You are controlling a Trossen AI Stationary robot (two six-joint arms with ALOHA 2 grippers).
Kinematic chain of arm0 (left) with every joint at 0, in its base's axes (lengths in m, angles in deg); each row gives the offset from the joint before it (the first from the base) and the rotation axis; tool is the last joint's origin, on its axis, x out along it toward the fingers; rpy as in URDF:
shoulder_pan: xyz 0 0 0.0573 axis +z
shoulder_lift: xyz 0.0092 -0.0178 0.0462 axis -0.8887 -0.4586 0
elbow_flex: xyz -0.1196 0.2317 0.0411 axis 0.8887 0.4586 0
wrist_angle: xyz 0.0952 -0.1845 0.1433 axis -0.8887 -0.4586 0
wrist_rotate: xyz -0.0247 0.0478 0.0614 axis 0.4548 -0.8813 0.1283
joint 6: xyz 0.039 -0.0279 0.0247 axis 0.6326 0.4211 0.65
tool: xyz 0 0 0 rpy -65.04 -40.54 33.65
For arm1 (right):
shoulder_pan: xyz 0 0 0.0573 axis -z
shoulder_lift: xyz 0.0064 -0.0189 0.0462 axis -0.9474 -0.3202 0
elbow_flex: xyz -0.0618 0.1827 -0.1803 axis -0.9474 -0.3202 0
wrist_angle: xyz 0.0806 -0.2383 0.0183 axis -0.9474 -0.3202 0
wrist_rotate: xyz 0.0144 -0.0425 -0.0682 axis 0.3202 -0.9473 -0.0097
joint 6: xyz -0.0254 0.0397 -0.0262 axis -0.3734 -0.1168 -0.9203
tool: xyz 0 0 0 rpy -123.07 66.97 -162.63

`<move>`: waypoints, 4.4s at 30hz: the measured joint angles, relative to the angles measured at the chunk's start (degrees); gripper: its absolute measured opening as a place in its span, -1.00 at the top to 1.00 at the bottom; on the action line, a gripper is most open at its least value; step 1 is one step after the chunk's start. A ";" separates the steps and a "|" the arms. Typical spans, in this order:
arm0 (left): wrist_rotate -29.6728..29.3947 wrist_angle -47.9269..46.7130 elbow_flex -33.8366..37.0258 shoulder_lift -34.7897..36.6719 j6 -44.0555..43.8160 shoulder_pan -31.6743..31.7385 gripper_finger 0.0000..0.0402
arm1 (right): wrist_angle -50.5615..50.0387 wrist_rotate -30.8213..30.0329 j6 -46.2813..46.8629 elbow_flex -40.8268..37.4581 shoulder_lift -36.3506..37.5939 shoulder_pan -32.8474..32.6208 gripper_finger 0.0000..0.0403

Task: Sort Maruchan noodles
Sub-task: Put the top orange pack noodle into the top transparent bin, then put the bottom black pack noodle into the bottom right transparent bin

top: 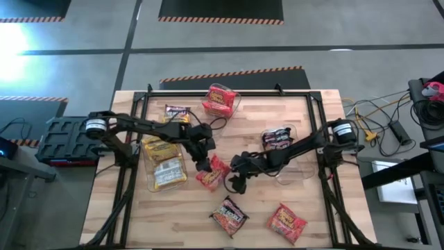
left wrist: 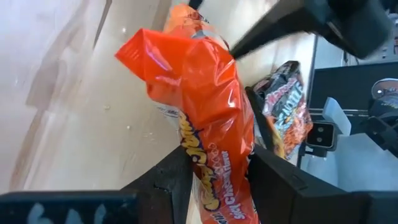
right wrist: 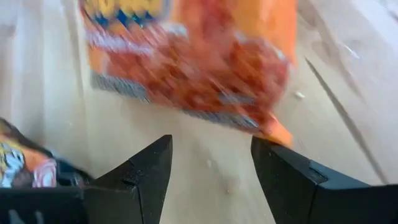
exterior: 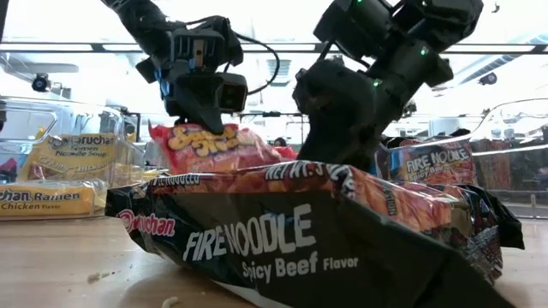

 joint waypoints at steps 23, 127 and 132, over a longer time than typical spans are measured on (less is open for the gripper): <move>-16.35 -21.08 -14.60 5.98 17.40 0.10 0.48 | -8.87 -0.50 -0.93 -0.19 2.81 -0.69 -0.04; -36.68 -21.57 -37.69 -10.58 56.67 25.16 0.04 | -13.19 -1.90 -3.09 -0.46 2.81 -0.76 -0.04; -36.27 -27.93 -44.39 -9.32 52.27 25.00 0.04 | -13.21 -1.95 -3.17 -0.46 2.81 -0.76 -0.04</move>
